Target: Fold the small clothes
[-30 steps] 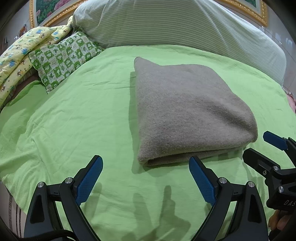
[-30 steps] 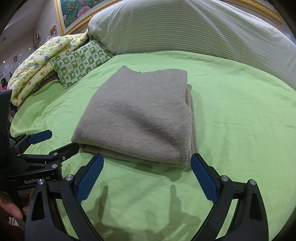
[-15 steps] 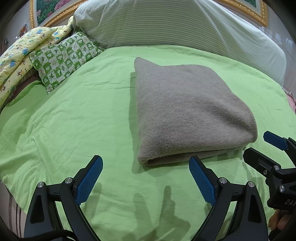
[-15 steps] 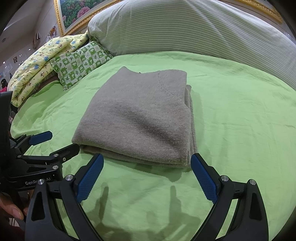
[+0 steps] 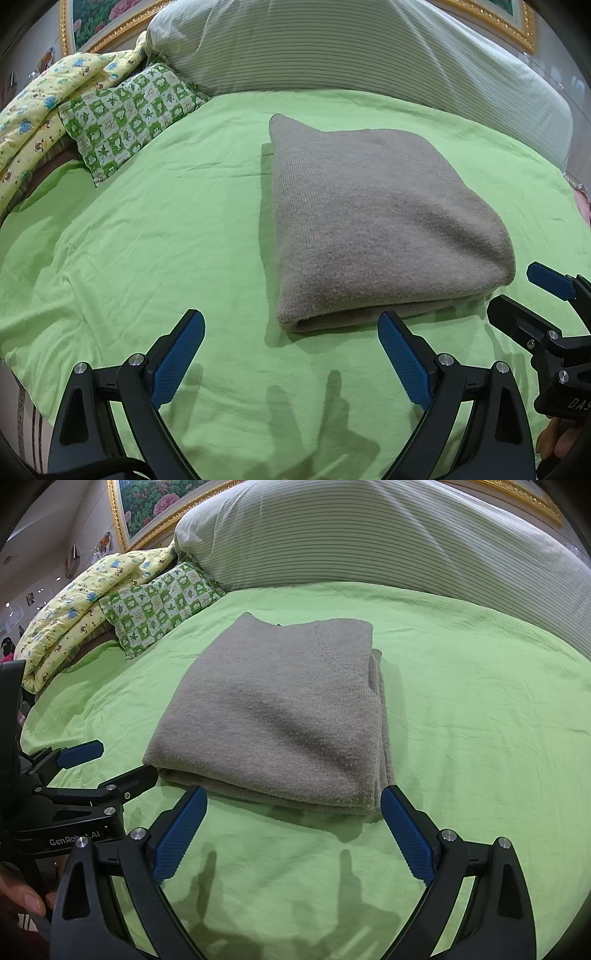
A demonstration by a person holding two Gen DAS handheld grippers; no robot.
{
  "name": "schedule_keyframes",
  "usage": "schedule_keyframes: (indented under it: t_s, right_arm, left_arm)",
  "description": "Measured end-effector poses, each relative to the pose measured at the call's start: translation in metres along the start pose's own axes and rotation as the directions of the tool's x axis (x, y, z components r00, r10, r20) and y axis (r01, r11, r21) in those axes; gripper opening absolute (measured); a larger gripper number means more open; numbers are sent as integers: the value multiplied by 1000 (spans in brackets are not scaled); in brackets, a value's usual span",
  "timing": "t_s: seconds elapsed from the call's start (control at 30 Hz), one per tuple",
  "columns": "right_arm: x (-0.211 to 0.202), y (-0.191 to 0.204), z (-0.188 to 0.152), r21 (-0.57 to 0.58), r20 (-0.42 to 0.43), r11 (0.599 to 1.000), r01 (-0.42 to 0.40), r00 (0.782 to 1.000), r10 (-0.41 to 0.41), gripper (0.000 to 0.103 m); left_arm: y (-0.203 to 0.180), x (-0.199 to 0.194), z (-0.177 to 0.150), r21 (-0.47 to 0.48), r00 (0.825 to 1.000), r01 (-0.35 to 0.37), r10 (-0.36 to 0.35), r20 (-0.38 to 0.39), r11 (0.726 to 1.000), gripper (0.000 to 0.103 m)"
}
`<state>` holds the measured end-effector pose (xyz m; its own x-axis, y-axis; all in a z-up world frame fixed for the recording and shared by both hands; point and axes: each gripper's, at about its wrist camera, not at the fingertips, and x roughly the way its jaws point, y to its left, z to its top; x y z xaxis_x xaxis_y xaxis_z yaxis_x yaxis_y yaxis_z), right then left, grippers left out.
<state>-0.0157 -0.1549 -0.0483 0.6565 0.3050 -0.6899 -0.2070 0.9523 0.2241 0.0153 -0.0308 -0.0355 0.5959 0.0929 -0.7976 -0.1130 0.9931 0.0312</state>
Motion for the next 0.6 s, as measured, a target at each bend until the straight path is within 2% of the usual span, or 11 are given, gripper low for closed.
schedule_keyframes:
  t_s: [0.6]
  right_arm:
    - [-1,2,6,-1,9,1000,-1,1000,1,95]
  left_arm:
    - [5,0,4,13,1000,13,-14,6,1000,96]
